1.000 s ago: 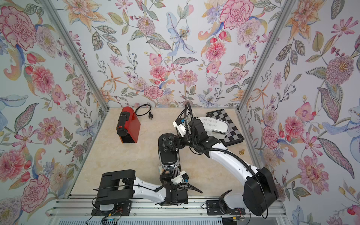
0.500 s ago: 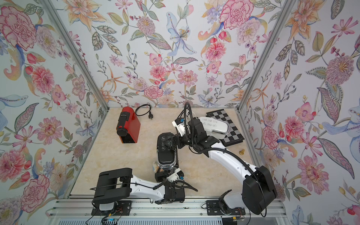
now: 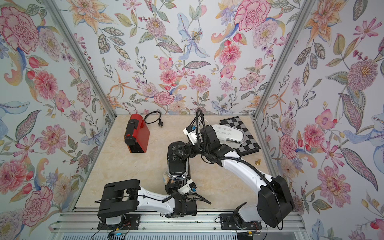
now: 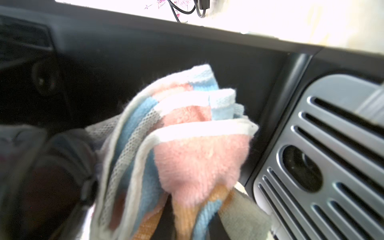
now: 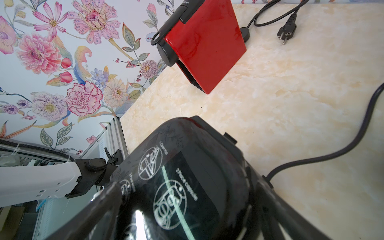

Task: Wipe the surface of a coffee machine
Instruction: Wipe the dirt from the surface of the coffee machine.

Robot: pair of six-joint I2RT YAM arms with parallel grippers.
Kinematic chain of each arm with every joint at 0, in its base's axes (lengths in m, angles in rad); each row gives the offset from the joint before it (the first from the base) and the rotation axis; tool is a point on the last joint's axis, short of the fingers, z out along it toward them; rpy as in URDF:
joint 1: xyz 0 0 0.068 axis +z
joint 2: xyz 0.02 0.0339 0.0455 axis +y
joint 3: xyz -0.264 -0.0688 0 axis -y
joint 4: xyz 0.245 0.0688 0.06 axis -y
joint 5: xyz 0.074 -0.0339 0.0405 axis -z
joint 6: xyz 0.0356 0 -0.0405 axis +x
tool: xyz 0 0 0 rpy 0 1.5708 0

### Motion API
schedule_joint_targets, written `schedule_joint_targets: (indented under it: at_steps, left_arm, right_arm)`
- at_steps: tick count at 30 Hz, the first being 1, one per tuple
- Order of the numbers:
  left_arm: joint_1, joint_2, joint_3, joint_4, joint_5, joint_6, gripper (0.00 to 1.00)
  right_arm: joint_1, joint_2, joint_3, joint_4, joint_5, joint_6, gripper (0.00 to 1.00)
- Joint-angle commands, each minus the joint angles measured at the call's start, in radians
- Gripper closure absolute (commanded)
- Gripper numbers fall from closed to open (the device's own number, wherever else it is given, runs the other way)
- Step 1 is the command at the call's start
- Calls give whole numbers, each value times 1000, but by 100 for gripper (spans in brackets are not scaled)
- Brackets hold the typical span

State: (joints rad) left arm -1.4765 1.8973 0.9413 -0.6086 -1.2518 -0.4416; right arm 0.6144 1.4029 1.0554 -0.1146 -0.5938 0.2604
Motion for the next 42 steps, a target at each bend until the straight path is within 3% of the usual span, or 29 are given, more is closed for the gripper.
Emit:
schedule_joint_targets:
  at_steps: [1, 7, 17, 28, 38, 42]
  left_arm:
    - [15, -6, -24, 98, 31, 31, 100]
    - [11, -3, -19, 97, 31, 35, 100]
    - [-16, -70, 56, -48, -60, -23, 100]
    - [-11, -17, -43, 189, 76, 81, 100]
    - [-16, -67, 24, 98, 19, 71, 100]
    - [-16, -87, 48, 119, 7, 122, 100]
  right_arm:
    - [28, 32, -3, -105, -49, -30, 0]
    - [28, 33, -3, -104, -48, -30, 0]
    - [28, 33, -9, -104, -46, -30, 0]
    - [56, 39, -12, -105, -51, -31, 0]
    - [61, 41, -11, -104, -52, -33, 0]
    - [61, 33, -18, -105, -51, -40, 0]
